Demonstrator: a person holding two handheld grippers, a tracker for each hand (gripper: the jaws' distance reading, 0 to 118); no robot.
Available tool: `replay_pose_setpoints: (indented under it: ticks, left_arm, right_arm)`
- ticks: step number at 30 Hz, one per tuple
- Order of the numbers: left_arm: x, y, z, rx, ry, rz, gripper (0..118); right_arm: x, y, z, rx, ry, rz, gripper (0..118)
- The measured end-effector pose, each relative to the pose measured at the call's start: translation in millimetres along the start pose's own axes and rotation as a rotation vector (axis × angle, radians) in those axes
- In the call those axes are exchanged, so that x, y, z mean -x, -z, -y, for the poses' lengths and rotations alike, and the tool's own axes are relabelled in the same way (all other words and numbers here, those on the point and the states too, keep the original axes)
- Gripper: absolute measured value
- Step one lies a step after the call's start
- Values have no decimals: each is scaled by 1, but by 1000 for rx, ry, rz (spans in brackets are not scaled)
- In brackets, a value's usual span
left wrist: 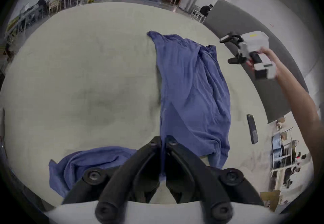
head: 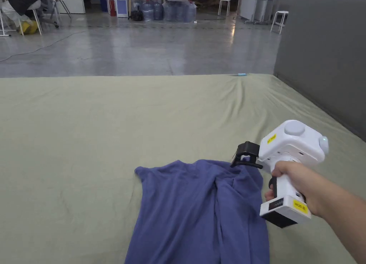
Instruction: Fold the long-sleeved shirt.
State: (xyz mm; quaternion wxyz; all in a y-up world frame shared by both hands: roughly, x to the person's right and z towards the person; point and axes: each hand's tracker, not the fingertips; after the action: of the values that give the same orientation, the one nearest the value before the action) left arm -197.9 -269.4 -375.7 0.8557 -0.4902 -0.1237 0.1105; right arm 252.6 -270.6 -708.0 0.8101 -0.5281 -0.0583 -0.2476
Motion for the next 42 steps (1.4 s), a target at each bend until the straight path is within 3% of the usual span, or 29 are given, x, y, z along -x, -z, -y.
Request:
replay_pose_setpoints:
  ticks: [1, 2, 4, 6, 8, 9, 11, 16, 23, 29, 34, 39, 42]
  left_arm:
    - [-1, 0, 0, 3, -2, -4, 0]
    - [-1, 0, 0, 16, -6, 3, 0]
    - [2, 1, -2, 22, -3, -5, 0]
    - [8, 1, -2, 31, -11, -1, 0]
    - [12, 3, -4, 30, -20, -4, 0]
    - [14, 3, -4, 32, -24, -6, 0]
    - [19, 7, -5, 35, -54, -13, 0]
    - [32, -1, -13, -7, -142, 28, 0]
    - [46, -62, -61, -153, -148, 30, 0]
    - [53, -140, -107, -275, -87, -13, 0]
    - [62, -201, -131, -362, -85, -52, 0]
    - [72, -245, -166, -396, -123, -46, 0]
    - [64, -262, -197, -406, -123, -9, 0]
  right_arm:
    - [9, 9, -5, -34, -55, 86, 104]
    - [15, 20, -8, -53, -79, 150, 104]
    - [10, 50, -28, -42, -91, 207, 92]
    - [12, 67, -35, -8, -106, 199, 41]
    - [2, 74, -38, 24, -132, 191, 13]
    - [-2, 73, -36, 28, -120, 211, 6]
    - [-9, 61, -32, -46, -65, 223, 4]
    - [-22, -8, -16, -176, -42, 20, 2]
    - [-3, -189, 48, -438, -408, -32, 2]
    - [-8, -323, 92, -518, -475, -23, 2]
    - [-20, -394, 120, -596, -550, 122, 2]
    - [-27, -437, 115, -625, -505, 149, 2]
    - [-11, -447, 101, -651, -513, 175, 2]
